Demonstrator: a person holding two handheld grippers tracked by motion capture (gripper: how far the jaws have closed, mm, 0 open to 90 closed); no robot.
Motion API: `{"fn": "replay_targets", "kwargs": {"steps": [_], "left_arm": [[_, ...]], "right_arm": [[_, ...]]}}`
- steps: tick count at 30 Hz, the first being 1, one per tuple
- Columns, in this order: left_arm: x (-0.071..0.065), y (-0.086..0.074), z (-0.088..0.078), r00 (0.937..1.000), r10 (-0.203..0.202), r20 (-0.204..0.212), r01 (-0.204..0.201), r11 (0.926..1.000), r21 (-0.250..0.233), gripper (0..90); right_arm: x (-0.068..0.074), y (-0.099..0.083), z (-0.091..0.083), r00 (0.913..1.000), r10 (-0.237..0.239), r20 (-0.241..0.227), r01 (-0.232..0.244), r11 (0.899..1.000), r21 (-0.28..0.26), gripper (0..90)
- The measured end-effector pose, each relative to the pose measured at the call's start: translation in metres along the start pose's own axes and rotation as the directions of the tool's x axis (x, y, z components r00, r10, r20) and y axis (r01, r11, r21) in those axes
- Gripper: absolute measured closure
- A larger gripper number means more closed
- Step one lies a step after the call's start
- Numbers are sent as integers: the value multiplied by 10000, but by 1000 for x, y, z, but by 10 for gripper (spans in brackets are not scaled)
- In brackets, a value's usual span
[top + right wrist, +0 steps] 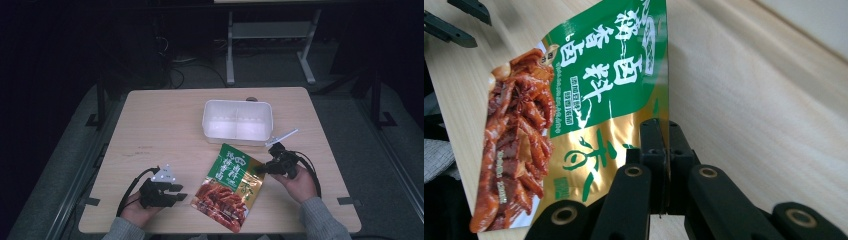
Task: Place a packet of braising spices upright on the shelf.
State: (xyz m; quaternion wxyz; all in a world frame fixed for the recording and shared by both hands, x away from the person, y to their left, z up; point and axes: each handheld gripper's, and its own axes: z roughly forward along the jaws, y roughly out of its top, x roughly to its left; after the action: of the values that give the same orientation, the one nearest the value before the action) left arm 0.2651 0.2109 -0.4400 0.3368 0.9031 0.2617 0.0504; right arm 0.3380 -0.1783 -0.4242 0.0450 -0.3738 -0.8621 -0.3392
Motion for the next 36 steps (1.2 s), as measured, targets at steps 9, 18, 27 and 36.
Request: {"fn": "replay_targets", "kwargs": {"steps": [9, 18, 27, 36], "left_arm": [[-1, 0, 1, 9999, 86, -134, -85, 9999, 66, 594], [2, -1, -1, 9998, -29, -201, 30, 10000, 27, 569], [4, -2, -1, 9996, -56, -291, 57, 10000, 12, 520], [6, -3, -1, 9991, -210, -375, 208, 9998, -38, 447]], "right_arm": [[8, 12, -20, 9995, -296, 147, 297, 9995, -99, 899], [17, 21, -40, 9985, -531, 115, 534, 9982, -267, 899], [32, 32, -54, 9954, -957, 2, 956, 9946, -412, 899], [52, 44, -74, 9888, -1490, -78, 1483, 9874, -549, 900]]}}
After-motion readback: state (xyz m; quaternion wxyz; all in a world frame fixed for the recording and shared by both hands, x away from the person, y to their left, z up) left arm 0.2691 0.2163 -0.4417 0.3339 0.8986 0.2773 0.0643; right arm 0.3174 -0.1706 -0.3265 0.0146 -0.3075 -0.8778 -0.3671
